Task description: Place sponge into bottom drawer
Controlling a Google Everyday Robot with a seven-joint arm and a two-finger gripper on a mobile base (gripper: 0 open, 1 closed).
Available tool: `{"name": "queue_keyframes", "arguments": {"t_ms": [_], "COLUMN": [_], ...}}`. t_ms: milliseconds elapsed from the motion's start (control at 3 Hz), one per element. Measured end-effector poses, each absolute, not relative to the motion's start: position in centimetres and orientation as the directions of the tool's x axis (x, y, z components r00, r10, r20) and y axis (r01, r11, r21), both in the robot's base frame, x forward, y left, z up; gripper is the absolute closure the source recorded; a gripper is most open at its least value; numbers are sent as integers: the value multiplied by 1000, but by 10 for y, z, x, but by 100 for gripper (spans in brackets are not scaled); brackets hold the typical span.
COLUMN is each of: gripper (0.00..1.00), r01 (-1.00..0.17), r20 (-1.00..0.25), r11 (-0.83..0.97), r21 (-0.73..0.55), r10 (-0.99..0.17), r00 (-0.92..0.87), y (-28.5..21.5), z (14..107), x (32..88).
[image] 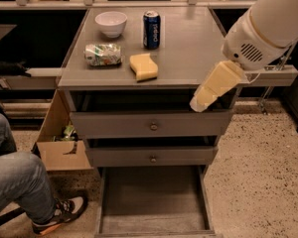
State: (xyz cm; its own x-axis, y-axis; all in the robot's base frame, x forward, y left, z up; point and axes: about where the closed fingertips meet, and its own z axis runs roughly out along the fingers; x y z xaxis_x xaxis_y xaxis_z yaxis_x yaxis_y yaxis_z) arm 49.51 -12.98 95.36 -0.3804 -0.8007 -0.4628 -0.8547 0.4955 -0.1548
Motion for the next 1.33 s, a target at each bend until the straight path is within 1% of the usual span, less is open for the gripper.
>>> {"name": "queue_keyframes", "arguments": {"t_ms": [333,667,1000,1333], "gripper": [0,0,0,0], "r01": [-796,-791,-815,-814], "r20": [-479,-489,-498,-501], "r11": [576,580,554,556], "r21": [-186,-192,-171,-170], "r10": [-761,-756,-762,-760], "r00": [-438,-436,-414,-414], "y": [-108,-87,-64,-64], "z": [930,912,880,880], "x": [543,577,619,620]}}
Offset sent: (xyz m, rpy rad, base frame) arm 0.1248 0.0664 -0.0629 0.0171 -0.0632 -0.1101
